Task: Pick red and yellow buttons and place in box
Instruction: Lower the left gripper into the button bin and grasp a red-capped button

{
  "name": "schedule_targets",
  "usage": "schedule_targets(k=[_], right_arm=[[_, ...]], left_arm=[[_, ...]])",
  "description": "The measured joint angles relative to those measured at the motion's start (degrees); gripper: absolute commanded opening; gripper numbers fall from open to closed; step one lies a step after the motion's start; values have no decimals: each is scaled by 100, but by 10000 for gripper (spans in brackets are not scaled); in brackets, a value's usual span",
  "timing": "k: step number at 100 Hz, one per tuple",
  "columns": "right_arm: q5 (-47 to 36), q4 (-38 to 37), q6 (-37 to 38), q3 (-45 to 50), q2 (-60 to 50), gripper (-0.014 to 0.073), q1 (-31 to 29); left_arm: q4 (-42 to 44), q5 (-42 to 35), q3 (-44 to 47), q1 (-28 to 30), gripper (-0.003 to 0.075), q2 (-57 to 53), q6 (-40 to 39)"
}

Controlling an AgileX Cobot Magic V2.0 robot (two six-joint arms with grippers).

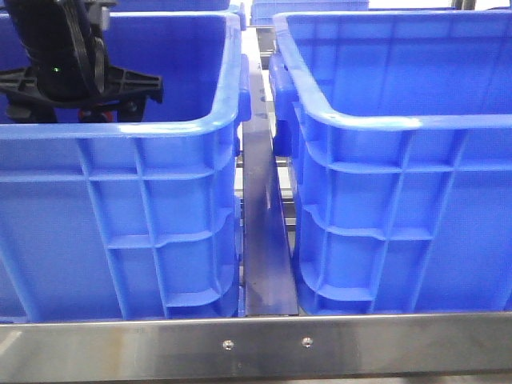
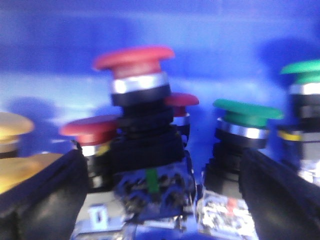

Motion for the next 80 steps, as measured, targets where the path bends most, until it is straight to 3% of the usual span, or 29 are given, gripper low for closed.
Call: schedule_targets(k=[22,36,68,80], right_arm=[[0,0,0,0,0,-69,0],[0,0,0,0,0,-69,0],[0,0,0,0,0,-69,0],[0,0,0,0,0,-69,0]], left_arm=[[14,-34,-13,0,522,58,-44],[14,-34,-36,0,385,70,-57],[159,-34,-36,0,-18,82,-81],[202,15,-36,0,-19,-3,-92]])
